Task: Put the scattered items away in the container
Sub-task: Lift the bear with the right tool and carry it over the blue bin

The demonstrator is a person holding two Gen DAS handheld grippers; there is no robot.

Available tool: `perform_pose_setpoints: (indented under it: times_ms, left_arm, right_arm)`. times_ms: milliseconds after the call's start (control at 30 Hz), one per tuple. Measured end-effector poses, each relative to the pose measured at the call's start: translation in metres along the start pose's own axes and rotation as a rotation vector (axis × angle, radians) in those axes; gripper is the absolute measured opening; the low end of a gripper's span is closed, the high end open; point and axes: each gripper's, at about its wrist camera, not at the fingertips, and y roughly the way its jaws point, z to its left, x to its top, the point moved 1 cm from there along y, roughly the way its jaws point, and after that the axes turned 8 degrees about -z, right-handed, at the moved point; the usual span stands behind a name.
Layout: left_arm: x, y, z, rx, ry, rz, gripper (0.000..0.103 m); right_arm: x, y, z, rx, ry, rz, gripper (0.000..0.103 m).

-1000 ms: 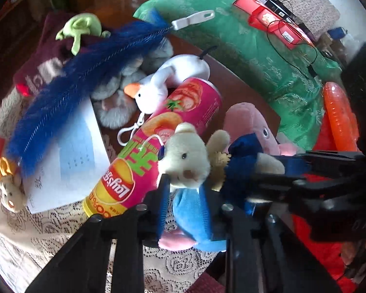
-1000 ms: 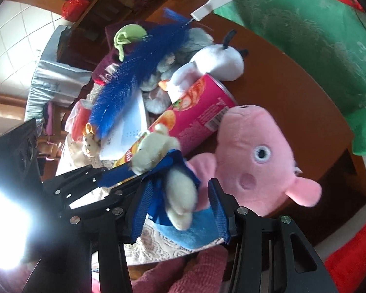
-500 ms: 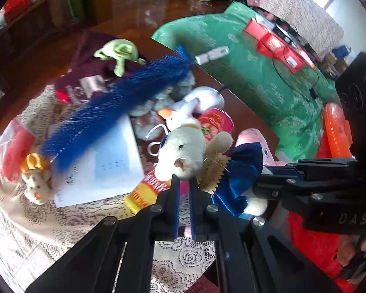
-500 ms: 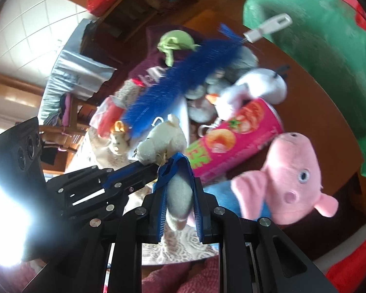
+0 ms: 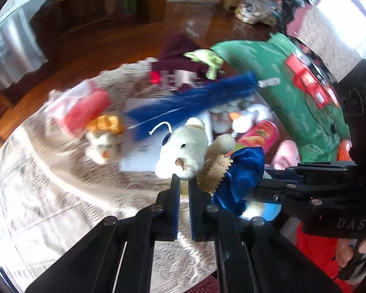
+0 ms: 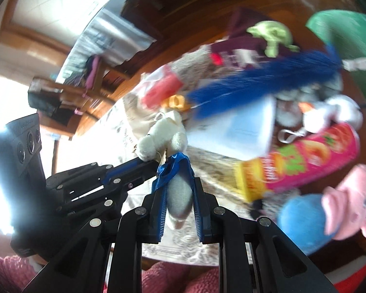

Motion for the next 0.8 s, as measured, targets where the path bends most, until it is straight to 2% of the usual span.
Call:
perform_pose_setpoints:
  times_ms: [367,800]
  left_arm:
    - [-0.042,-0.064,0.119,0.111,-0.171,-0.053,0.006]
    - [-0.135,-0.143,0.265,0.220,-0.374,-0.102,0.006]
  right_arm:
    - [-0.012,0.076,0.121,0.074,-0.166,0.109,0.019]
    - [-0.065,0.173,0.275,0.118,-0.340,0.249,0.019]
